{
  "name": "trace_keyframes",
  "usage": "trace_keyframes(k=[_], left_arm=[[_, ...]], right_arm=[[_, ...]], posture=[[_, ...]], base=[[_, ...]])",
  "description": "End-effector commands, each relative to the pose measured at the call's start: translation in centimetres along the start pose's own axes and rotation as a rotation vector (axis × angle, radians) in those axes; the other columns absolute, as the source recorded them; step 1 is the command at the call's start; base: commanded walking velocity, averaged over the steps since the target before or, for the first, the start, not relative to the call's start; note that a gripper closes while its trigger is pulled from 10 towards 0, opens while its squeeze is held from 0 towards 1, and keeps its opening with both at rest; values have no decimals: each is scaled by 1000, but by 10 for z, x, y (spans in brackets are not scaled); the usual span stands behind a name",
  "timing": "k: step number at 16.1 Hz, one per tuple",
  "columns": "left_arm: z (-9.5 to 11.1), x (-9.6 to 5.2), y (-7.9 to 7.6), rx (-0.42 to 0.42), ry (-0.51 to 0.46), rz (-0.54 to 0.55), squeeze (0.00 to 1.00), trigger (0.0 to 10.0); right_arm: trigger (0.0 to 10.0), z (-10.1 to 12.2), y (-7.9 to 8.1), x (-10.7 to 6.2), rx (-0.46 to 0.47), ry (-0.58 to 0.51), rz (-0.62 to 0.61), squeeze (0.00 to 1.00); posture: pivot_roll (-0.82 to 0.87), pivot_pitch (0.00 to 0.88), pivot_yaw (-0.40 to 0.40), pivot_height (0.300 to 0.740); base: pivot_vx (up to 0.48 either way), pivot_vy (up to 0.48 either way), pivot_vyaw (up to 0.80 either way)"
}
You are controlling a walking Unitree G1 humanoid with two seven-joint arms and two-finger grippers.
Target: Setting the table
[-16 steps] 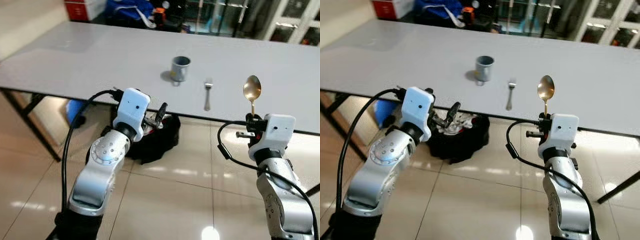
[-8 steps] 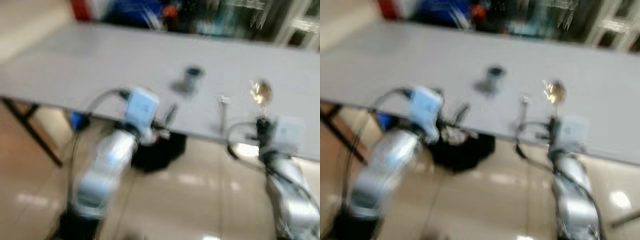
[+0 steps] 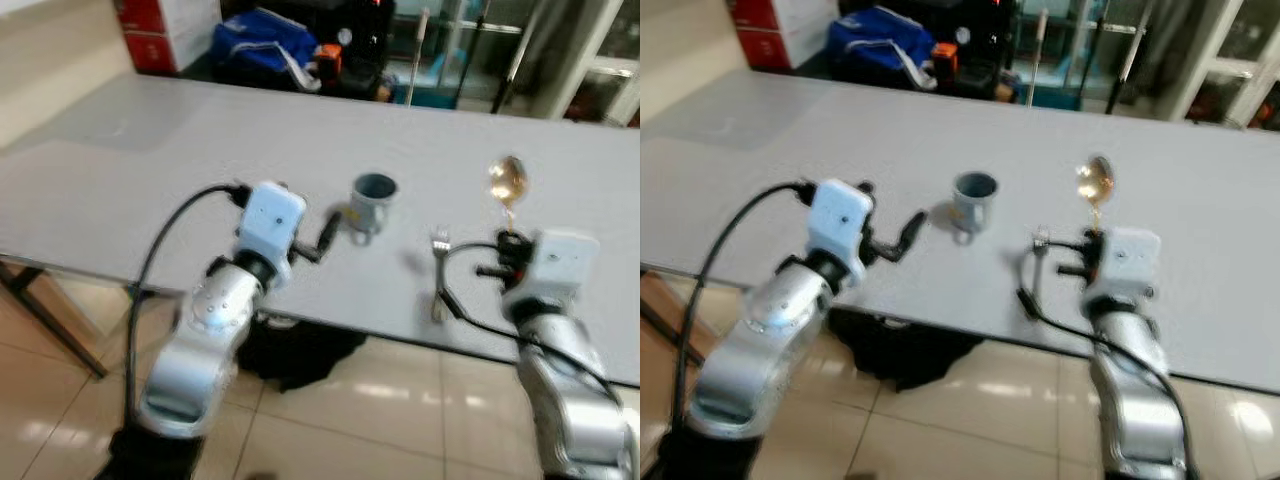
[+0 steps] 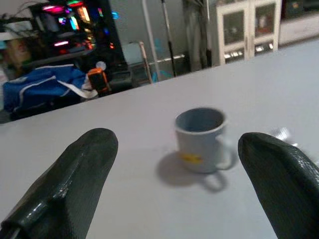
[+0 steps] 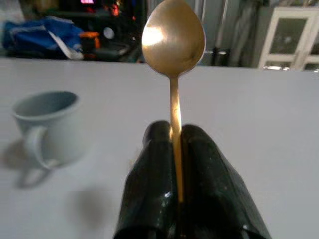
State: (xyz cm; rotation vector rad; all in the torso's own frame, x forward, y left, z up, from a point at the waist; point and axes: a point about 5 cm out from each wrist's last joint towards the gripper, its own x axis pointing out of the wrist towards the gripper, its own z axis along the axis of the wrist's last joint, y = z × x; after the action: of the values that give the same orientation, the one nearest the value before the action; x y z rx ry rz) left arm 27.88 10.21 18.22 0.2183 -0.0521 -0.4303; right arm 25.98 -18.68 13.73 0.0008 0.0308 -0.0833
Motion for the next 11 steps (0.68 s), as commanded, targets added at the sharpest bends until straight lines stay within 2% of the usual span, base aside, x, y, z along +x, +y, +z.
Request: trace_keyframes(k=[1,5,8,9,11], left_arm=[[6,2,-5,-2,-21,-19,0,10000],[6,0,-11,8,-32,-66,0,10000],[5,-7,-20,17,-43,-175,0,10000],[3,-11,-25,13,-27,-217,0,10000],[0,-13,-26,17,-16,-227,0,10000]], right_arm=[[10000,1,-11,-2,-12,5,-35,0],[10000,2,-15,-1,-45,3,-35,0],[10000,3,-23,0,-76,12,-30,0],[10000,-1,-26,3,-96,61,-21,0],[10000,-10,-25,8,-119,133,14,0]], posture=[[11,23,-3,740],[7,39,-4,740],[2,55,-7,740],[-1,68,-10,740],[-1,84,-17,740]], base=[[401,0,-519],[0,0,0],[0,0,0],[0,0,0],[0,0,0]])
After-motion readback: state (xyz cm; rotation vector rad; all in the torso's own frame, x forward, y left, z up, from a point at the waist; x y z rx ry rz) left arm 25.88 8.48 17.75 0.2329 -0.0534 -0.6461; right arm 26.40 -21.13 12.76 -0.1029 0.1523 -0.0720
